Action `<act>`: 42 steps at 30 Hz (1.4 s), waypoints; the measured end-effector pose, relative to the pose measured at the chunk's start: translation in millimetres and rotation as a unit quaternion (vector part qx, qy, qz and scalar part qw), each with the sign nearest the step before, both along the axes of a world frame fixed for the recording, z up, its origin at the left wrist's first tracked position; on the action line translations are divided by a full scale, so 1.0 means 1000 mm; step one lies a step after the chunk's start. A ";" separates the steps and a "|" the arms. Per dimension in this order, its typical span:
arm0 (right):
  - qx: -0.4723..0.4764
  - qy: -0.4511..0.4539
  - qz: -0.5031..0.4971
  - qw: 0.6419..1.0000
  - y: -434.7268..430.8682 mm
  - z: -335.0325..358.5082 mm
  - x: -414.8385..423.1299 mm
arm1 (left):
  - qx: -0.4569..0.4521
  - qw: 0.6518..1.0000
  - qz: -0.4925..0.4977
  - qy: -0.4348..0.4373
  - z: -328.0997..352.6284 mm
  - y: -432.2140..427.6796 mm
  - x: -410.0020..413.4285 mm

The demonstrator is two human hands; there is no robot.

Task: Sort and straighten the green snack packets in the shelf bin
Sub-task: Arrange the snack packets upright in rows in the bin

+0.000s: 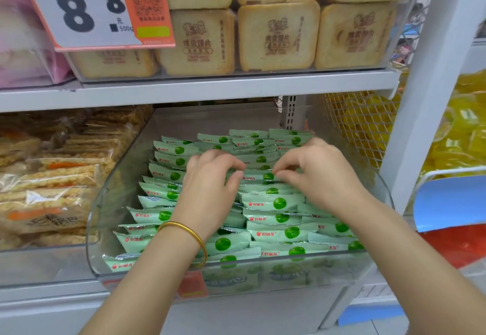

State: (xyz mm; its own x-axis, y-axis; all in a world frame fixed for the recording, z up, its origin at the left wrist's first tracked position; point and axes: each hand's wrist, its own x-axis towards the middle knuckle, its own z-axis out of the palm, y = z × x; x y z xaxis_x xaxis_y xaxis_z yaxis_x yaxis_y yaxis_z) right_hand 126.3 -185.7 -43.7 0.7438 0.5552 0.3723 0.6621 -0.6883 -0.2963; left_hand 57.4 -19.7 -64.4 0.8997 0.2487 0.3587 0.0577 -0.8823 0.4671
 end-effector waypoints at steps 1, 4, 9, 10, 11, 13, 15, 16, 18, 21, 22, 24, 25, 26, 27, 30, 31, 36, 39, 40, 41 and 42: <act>0.033 -0.005 -0.014 0.999 0.002 0.000 0.002 | 0.018 1.000 0.008 0.016 -0.001 0.000 0.003; 0.028 0.002 -0.027 0.999 0.013 -0.001 0.004 | 0.043 0.997 0.025 0.066 -0.001 0.001 0.008; -0.117 0.009 -0.012 0.993 0.025 -0.003 0.007 | 0.008 0.994 0.002 0.110 0.000 0.008 0.009; -0.142 -0.002 -0.009 0.990 0.027 -0.003 0.007 | 0.007 0.993 0.000 0.119 0.000 0.009 0.009; -0.161 -0.015 -0.003 0.987 0.029 -0.004 0.007 | 0.008 0.992 0.000 0.124 0.000 0.010 0.008; -0.165 -0.039 0.006 0.986 0.032 -0.007 0.006 | 0.005 0.992 0.005 0.129 0.001 0.009 0.007; -0.117 -0.052 0.007 0.992 0.031 -0.008 0.006 | 0.000 0.991 0.008 0.131 0.002 0.008 0.006; -0.074 -0.056 0.011 0.996 0.030 -0.009 0.007 | 0.001 0.991 0.007 0.133 0.003 0.007 0.006; 0.047 -0.052 0.028 0.997 0.027 -0.009 0.007 | -0.001 0.992 0.008 0.124 0.003 0.006 0.005; 0.194 -0.055 0.055 0.978 0.021 -0.006 -0.001 | -0.051 0.996 0.000 0.067 0.008 0.006 -0.001; 0.227 -0.060 0.068 0.970 0.020 -0.006 -0.005 | -0.064 0.997 -0.016 0.039 0.010 0.007 -0.004; 0.277 -0.073 0.091 0.954 0.019 -0.003 -0.012 | -0.098 0.993 -0.062 -0.015 0.014 0.008 -0.009; 0.297 -0.073 0.101 0.947 0.019 -0.001 -0.015 | -0.130 0.988 -0.077 -0.034 0.015 0.008 -0.012; 0.315 -0.065 0.111 0.940 0.019 0.000 -0.016 | -0.169 0.981 -0.086 -0.046 0.016 0.009 -0.015; 0.330 -0.053 0.119 0.935 0.018 0.000 -0.017 | -0.200 0.974 -0.090 -0.058 0.016 0.010 -0.018; 0.353 -0.013 0.146 0.924 0.016 -0.003 -0.019 | -0.261 0.958 -0.086 -0.083 0.020 0.011 -0.029; 0.356 0.005 0.159 0.921 0.016 -0.004 -0.021 | -0.285 0.950 -0.088 -0.087 0.021 0.013 -0.032; 0.319 0.100 0.200 0.921 0.018 -0.006 -0.029 | -0.339 0.932 -0.104 -0.069 0.022 0.017 -0.043; 0.388 0.230 0.215 0.866 0.016 -0.003 -0.031 | -0.362 0.919 -0.151 -0.038 0.022 0.018 -0.047; 0.402 0.256 0.216 0.852 0.016 -0.003 -0.032 | -0.379 0.909 -0.171 -0.022 0.023 0.018 -0.047; 0.410 0.268 0.216 0.844 0.015 -0.003 -0.032 | -0.388 0.903 -0.187 -0.007 0.022 0.019 -0.048; 0.417 0.275 0.213 0.840 0.015 -0.004 -0.032 | -0.391 0.900 -0.195 0.004 0.021 0.020 -0.048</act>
State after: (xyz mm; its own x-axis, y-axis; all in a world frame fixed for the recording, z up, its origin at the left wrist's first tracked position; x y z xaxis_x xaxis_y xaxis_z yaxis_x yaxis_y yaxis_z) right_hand 94.1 -170.9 -47.6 0.7313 0.5308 0.4284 0.4001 0.1748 -0.8996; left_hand 9.9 0.5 -43.3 0.9751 0.0868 0.2040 -0.1784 -0.2392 0.9545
